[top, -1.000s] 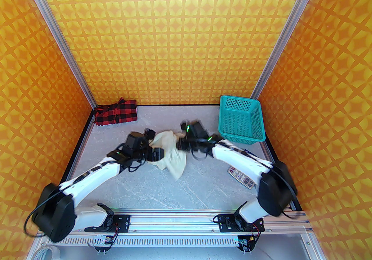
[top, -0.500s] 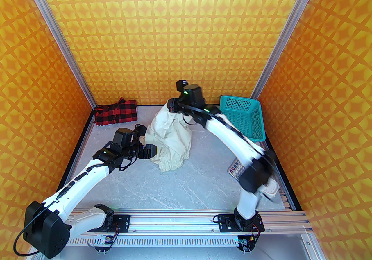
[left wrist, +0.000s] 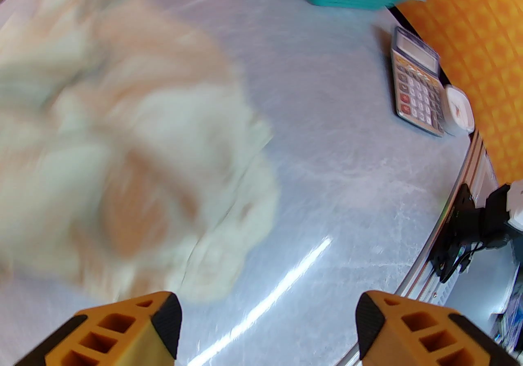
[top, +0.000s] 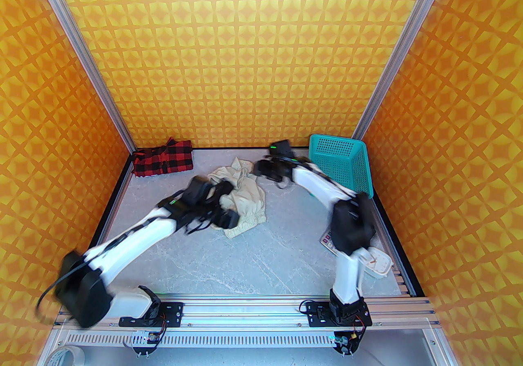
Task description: Fold and stack the mixed laundry pile
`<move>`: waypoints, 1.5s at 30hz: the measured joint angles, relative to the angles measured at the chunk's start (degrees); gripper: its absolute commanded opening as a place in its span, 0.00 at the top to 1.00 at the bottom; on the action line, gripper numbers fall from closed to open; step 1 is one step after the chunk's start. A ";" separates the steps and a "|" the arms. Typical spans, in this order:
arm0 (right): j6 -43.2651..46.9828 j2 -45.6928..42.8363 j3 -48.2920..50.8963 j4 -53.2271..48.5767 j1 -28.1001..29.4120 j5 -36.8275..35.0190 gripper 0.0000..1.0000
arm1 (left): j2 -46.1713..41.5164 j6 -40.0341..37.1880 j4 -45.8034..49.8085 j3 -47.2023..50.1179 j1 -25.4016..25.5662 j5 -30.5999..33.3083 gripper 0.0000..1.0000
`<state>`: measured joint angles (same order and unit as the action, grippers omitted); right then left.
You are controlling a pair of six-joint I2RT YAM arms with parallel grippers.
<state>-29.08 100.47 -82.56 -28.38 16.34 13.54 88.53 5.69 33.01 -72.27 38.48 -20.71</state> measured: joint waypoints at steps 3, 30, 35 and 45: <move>0.00 -11.74 11.87 1.90 -4.52 -0.02 0.39 | 9.66 -3.96 3.10 -11.58 4.35 1.22 0.35; 1.09 -35.50 41.11 -3.08 -12.63 0.04 0.45 | 49.53 6.88 22.86 -46.42 10.86 20.59 0.60; 1.09 -34.80 41.62 -2.12 -12.63 0.42 0.45 | 48.83 7.78 22.25 -44.81 10.54 23.47 0.73; 1.07 -34.05 41.77 -1.33 -12.63 0.63 0.45 | 48.22 7.74 24.48 -43.54 10.16 30.69 0.55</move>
<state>-28.01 66.41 -40.80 -29.71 3.70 14.17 136.75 13.43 57.49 -115.81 48.64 9.98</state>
